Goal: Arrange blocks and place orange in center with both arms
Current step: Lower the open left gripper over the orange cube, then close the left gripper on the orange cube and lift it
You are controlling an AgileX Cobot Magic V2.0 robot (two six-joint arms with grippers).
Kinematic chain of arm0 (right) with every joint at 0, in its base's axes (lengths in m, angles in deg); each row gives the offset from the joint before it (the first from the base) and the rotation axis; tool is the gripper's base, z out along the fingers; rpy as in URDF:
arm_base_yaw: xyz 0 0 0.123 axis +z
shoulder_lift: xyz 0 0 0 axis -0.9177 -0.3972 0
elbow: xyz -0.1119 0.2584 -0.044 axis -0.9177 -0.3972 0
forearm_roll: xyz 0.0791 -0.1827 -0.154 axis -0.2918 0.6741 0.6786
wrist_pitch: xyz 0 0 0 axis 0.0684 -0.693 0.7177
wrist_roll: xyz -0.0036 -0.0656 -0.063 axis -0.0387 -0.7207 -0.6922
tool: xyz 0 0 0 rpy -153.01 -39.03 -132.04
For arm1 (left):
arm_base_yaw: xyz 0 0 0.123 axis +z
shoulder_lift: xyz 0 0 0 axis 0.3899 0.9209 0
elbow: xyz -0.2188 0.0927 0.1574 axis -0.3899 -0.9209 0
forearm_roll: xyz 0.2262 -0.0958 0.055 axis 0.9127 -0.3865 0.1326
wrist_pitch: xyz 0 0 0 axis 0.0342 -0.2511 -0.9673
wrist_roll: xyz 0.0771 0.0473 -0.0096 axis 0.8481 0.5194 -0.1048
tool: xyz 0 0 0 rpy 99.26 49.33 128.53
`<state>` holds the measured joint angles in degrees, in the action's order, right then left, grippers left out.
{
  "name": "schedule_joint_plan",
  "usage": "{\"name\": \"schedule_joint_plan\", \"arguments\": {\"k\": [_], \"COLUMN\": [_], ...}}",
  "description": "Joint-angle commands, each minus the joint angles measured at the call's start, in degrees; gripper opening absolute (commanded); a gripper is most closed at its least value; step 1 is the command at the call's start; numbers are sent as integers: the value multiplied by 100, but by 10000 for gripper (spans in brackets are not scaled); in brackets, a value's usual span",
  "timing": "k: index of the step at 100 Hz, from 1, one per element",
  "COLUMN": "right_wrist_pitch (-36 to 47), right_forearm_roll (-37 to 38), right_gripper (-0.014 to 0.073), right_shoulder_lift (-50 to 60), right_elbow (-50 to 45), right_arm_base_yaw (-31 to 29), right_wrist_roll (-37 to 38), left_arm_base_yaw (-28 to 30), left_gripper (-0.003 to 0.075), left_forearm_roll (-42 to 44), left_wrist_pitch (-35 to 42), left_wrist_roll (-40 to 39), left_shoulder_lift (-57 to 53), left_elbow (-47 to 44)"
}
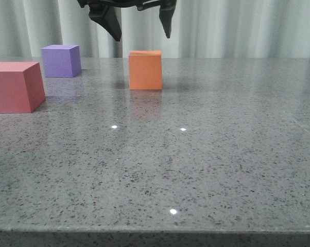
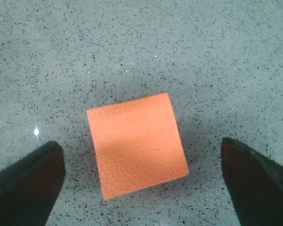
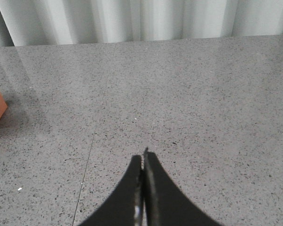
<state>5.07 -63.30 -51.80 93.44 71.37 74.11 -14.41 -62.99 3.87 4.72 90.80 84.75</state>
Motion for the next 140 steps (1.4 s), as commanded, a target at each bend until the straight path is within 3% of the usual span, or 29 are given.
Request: {"name": "schedule_joint_plan", "arguments": {"k": [1, 47, 69, 76, 97, 140], "right_wrist_pitch": [462, 462, 462, 462, 462, 462], "right_forearm_roll": [119, 119, 119, 119, 119, 119], "right_gripper": [-69, -69, -69, -69, -69, -69], "right_shoulder_lift": [3, 3, 3, 3, 3, 3], "right_elbow": [137, 137, 137, 137, 137, 137], "right_arm_base_yaw": [-41, -41, -41, -41, -41, -41], "right_wrist_roll": [-67, -67, -67, -67, -67, -67], "left_arm_base_yaw": [2, 2, 2, 2, -10, 432], "left_gripper": [636, 615, 368, 331, 330, 330], "left_forearm_roll": [95, 106, 115, 115, 188, -60], "left_wrist_pitch": [355, 410, 469, 469, 235, -217], "left_wrist_roll": [-83, -105, -105, -105, -70, 1130], "left_shoulder_lift": [-288, 272, 297, 286, -30, -1308], "left_elbow": [206, 206, 206, 215, 215, 174]}}
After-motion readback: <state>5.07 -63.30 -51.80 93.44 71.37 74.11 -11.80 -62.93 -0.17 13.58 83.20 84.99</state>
